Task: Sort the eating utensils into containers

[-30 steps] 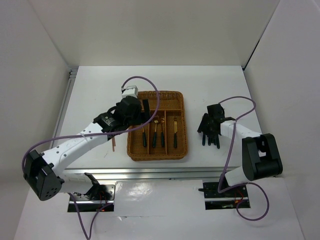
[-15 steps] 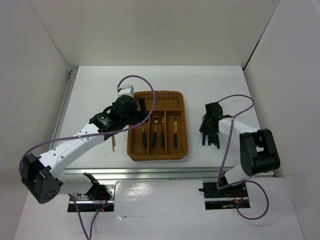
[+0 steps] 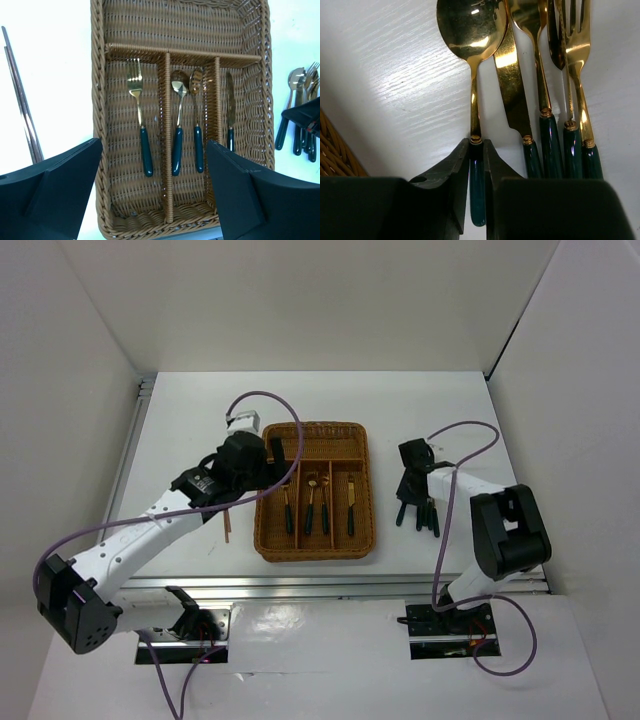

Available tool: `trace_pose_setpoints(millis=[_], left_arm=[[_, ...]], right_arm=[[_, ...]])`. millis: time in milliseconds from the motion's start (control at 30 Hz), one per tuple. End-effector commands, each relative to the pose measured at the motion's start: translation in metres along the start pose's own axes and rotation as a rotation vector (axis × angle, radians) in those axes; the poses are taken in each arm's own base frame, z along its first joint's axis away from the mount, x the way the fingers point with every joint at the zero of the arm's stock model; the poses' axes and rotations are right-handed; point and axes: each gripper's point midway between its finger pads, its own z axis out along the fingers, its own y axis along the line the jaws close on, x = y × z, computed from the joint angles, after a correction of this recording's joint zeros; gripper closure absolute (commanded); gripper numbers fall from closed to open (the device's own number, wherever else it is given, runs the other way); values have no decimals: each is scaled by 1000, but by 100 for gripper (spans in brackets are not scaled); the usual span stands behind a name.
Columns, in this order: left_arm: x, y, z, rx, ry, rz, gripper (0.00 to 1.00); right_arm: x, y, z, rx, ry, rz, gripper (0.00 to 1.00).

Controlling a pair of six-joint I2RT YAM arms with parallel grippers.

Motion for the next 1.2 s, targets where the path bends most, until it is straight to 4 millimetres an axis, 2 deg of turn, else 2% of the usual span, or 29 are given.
trace_pose_setpoints(millis=[0, 67, 167, 267, 300, 367, 400, 433, 533, 567, 633, 767, 833, 900, 933, 1100, 1167], left_arm=[[-4, 4, -5, 6, -17, 4, 0], [-7, 6, -6, 4, -27, -4, 0], [-9, 9, -6, -3, -30, -9, 0], [-8, 12, -6, -16, -28, 3, 0], [-11, 17, -8, -31, -36, -2, 0], [-13, 20, -7, -38, -39, -8, 0], [-11, 26, -8, -53, -36, -12, 0], [-11, 26, -8, -53, -36, -12, 0], [-7, 47, -3, -102, -29, -31, 0], [-12, 46, -4, -89, -41, -43, 0], [-6, 60, 2, -109, -18, -66, 0], [-2, 85, 10, -146, 2, -115, 0], [-4, 99, 11, -181, -2, -146, 0], [-2, 109, 16, -203, 2, -176, 0], [6, 114, 18, -213, 23, -191, 0], [7, 129, 19, -218, 8, -241, 0], [10, 134, 19, -231, 14, -247, 0]], right_arm=[[37, -21, 8, 102, 116, -41, 90], [33, -24, 7, 123, 103, -31, 97], [26, -14, -1, 142, 78, -67, 98], [8, 4, -23, 124, 28, -98, 98], [-4, 12, -35, 107, -1, -96, 98], [-12, 26, -50, 68, -31, -105, 98], [-25, 31, -65, 40, -64, -103, 98], [-28, 37, -74, 18, -80, -109, 98], [-39, 57, -110, -74, -139, -127, 98], [-34, 65, -117, -112, -139, -151, 98], [-37, 74, -136, -182, -155, -155, 98], [-25, 105, -158, -320, -167, -195, 98], [-21, 117, -163, -352, -166, -215, 98], [-8, 132, -166, -385, -148, -257, 98], [0, 139, -162, -388, -134, -270, 98], [33, 177, -164, -435, -112, -343, 98], [35, 187, -162, -443, -109, -339, 98]])
